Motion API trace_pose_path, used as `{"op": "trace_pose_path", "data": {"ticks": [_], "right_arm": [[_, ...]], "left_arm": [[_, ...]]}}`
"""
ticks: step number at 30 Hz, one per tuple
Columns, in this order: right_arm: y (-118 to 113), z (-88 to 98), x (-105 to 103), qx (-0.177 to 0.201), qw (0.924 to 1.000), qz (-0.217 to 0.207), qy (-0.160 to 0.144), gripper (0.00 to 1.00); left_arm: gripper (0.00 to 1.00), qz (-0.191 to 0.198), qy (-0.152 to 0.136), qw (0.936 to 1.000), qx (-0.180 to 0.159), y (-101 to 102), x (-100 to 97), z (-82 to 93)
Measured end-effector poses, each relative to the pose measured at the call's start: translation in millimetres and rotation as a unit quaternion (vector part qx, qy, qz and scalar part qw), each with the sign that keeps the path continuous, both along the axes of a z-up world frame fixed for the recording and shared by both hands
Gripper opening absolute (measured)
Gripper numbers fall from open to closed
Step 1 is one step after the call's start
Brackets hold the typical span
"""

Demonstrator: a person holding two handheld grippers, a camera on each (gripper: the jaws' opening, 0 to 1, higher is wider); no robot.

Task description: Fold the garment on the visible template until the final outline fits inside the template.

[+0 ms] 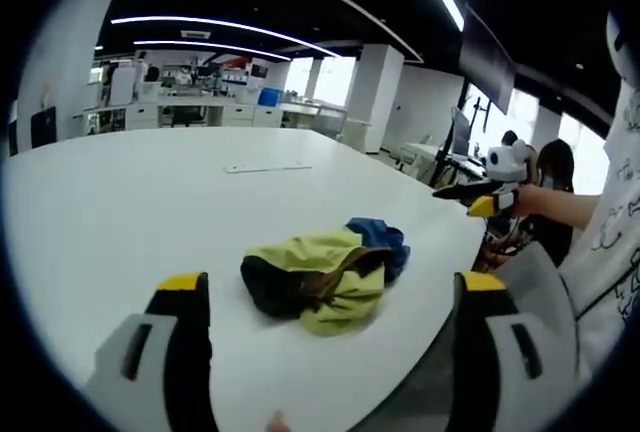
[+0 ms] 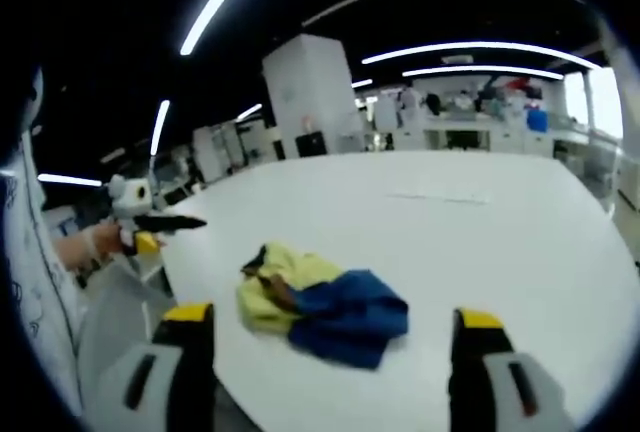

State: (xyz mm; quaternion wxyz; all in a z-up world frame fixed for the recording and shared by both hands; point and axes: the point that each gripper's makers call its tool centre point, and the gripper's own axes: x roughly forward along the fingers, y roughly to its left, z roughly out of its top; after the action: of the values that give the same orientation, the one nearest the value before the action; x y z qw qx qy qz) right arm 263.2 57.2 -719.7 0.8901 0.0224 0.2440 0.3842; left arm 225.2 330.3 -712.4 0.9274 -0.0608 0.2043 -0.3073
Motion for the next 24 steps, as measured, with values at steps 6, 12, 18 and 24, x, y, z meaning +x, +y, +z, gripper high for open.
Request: {"op": "trace_pose_path", "data": {"ticks": [6, 12, 18, 24], "right_arm": [[1.0, -5.6, -5.0, 0.0, 1.0, 0.0, 0.008, 0.99], [0.1, -8.6, -6.5, -0.006, 0.9999, 0.003, 0.012, 0.99], [-6.2, -13.3, -6.6, -0.02, 0.9997, 0.005, 0.016, 0.99], [-8.2, -15.3, -9.0, -0.033, 0.9991, 0.017, 0.018, 0.93]], "left_arm": [[0.99, -0.003, 0.005, 1.0, 0.002, 0.0, -0.4, -4.4], [0.99, -0.007, 0.005, 1.0, 0.003, -2.2, 1.2, -6.9], [0.99, -0.012, 0.001, 0.9999, 0.011, -2.9, 8.7, -11.1], [0.98, -0.023, -0.013, 0.9996, 0.011, -9.5, 13.7, -4.7]]}}
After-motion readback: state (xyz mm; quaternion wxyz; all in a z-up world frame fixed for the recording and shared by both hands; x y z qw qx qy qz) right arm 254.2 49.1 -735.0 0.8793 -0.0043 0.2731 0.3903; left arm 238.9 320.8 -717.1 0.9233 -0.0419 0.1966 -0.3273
